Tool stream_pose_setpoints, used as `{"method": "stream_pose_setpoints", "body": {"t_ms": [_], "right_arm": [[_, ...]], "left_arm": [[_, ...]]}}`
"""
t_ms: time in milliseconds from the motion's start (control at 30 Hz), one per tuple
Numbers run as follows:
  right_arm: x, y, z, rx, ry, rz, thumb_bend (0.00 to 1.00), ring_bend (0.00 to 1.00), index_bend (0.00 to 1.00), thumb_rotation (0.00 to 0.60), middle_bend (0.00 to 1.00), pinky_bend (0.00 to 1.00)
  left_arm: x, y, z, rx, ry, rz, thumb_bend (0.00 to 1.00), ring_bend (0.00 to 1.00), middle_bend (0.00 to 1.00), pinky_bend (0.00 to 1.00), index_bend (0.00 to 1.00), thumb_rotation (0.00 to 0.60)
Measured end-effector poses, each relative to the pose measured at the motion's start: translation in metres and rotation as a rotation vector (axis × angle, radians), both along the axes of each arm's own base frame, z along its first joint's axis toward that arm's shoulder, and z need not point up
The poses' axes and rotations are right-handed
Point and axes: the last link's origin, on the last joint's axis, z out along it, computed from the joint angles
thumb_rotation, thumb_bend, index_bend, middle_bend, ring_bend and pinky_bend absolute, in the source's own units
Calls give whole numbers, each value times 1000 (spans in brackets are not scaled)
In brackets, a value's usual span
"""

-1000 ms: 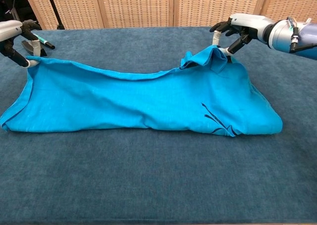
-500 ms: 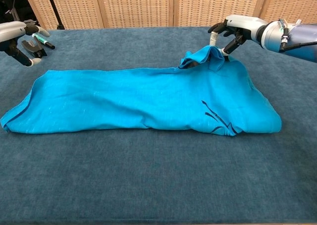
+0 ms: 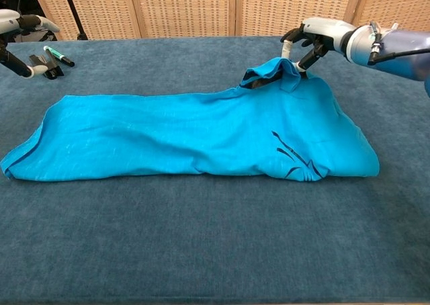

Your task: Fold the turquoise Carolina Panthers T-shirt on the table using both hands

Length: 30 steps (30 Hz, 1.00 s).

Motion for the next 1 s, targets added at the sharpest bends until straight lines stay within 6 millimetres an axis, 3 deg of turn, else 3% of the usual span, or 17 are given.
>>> {"method": "stream_pose_setpoints", "body": {"t_ms": [133, 167, 200, 233, 267, 300, 367, 700, 1000], "right_arm": [[4, -6, -2, -19, 11, -26, 562, 0, 634, 600, 99, 64], [5, -7, -3, -24, 13, -35, 526, 0, 520, 600, 69, 64], [5, -8, -4, -27, 17, -45, 425, 0, 325, 600, 37, 64], [6, -10, -5, -31, 24, -59, 324, 0, 195, 600, 16, 64], [6, -11, -6, -35, 29, -69, 165, 0, 43, 600, 0, 64], [6, -13, -6, -39, 35, -81, 53, 0, 0, 600, 0, 61], [6, -15, -8, -38, 40, -118, 0, 0, 0, 600, 0, 39], [8, -27, 1, -117, 4, -243, 0, 0, 0, 600, 0, 0], [8, -29, 30, -259, -26, -186, 0, 0, 0, 600, 0, 0]], "left_arm": [[-1, -9, 5, 2, -4, -8, 408, 0, 0, 0, 0, 600], [-2, -11, 6, 2, -4, -5, 408, 0, 0, 0, 0, 600], [-3, -12, 7, 1, -5, -3, 408, 0, 0, 0, 0, 600], [-4, -14, 8, 0, -5, 0, 409, 0, 0, 0, 0, 600], [-5, -15, 8, -1, -4, 4, 409, 0, 0, 0, 0, 600], [-6, -15, 9, -1, -4, 6, 409, 0, 0, 0, 0, 600], [-8, -16, 10, -1, 1, 11, 410, 0, 0, 0, 0, 600], [-10, -21, 15, 2, -4, 15, 411, 0, 0, 0, 0, 600], [-7, -33, 24, 8, -8, -32, 413, 0, 0, 0, 0, 600]]}}
